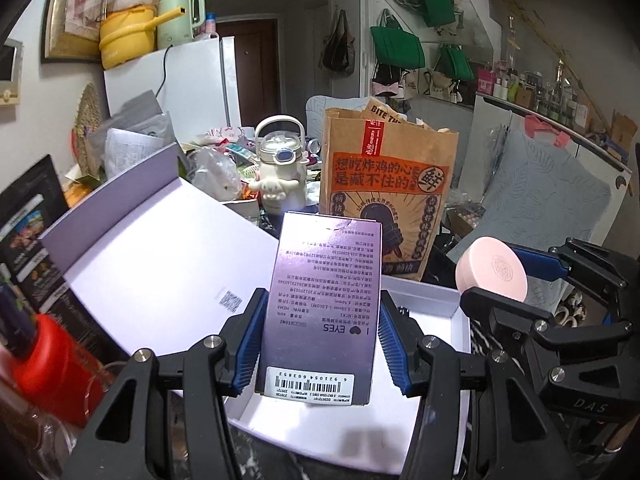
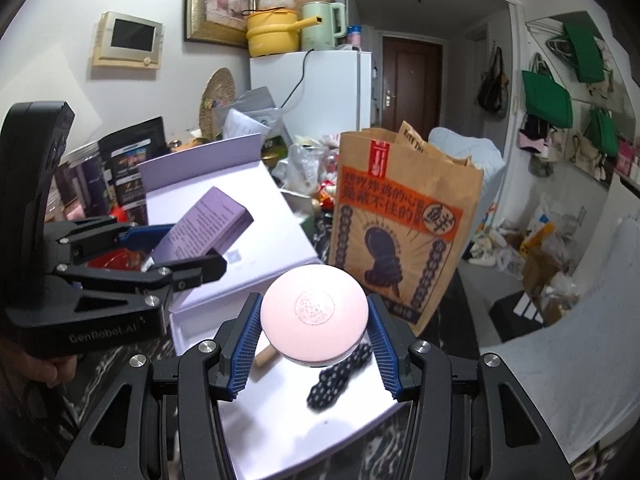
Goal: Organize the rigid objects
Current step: 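Lower the purple box and pink compact into the lavender box and open both grippers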
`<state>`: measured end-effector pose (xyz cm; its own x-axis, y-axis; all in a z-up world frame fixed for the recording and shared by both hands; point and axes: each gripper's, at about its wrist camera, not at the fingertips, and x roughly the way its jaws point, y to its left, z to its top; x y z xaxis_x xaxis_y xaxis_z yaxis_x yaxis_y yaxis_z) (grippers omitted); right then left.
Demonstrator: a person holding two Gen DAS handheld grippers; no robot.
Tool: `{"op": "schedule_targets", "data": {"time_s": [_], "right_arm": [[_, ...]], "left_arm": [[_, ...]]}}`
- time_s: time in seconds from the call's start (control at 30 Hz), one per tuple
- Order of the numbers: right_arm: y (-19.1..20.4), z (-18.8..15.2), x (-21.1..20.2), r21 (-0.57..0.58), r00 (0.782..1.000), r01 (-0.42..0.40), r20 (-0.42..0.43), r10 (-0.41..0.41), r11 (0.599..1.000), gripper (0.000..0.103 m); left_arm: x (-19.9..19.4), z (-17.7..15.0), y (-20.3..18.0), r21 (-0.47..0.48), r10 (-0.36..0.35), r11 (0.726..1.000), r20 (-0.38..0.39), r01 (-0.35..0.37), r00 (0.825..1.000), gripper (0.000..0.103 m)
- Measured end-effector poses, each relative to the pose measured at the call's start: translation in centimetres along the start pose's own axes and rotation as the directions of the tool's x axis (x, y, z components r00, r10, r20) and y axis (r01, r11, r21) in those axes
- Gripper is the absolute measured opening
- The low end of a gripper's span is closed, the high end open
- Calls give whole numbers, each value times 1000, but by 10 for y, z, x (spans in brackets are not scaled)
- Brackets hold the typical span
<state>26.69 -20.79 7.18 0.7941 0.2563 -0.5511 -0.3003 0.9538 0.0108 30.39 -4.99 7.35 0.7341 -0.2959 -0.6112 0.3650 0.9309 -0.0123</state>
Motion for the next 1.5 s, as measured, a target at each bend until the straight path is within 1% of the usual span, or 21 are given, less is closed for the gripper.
{"op": "schedule_targets", "data": {"time_s": [0.07,0.17,0.27,0.33,0.47,0.57,0.6,0.77,0.8,0.9,1.07,1.23,1.4,1.5], "right_arm": [[-5,4,7,0,1000,10,-4,-10,1000,51],[-13,7,18,10,1000,28,-10,-28,1000,51],[-23,6,29,52,999,35,-22,-34,998,51],[-28,2,37,85,999,37,-33,-35,996,51],[-36,-7,51,124,996,67,-71,-58,990,51],[-42,-15,62,142,992,88,-99,-75,986,51],[-44,-19,66,148,991,94,-109,-78,985,51],[-50,-32,78,169,987,88,-146,-64,982,51],[-51,-35,80,171,986,88,-152,-62,981,51],[-53,-40,85,170,984,93,-168,-64,981,51],[-53,-45,91,157,979,110,-189,-80,981,51],[-51,-49,98,141,974,115,-212,-83,983,51],[-47,-54,108,128,960,147,-257,-111,981,51],[-46,-58,112,129,956,148,-272,-109,981,51]], "left_arm": [[11,3,3,-26,-7,1000,-20,6,1000,52],[28,6,4,-45,10,999,-34,-11,999,52],[41,6,9,-89,-9,996,-57,4,998,52],[50,6,10,-102,-6,995,-72,-2,997,52],[66,-1,7,-78,-9,997,-112,0,994,52],[81,-11,5,-65,-6,998,-157,-5,988,52],[88,-14,4,-57,-4,998,-184,-7,983,52],[104,-19,6,-68,-17,998,-210,3,978,52],[106,-21,6,-71,-24,997,-217,8,976,52],[113,-23,7,-64,-10,998,-239,-5,971,52],[124,-30,7,-84,-3,996,-298,-23,955,52],[131,-36,10,-95,5,995,-326,-38,945,52],[142,-36,10,-96,3,995,-349,-39,937,52],[148,-38,11,-95,2,995,-363,-39,932,52]]}}
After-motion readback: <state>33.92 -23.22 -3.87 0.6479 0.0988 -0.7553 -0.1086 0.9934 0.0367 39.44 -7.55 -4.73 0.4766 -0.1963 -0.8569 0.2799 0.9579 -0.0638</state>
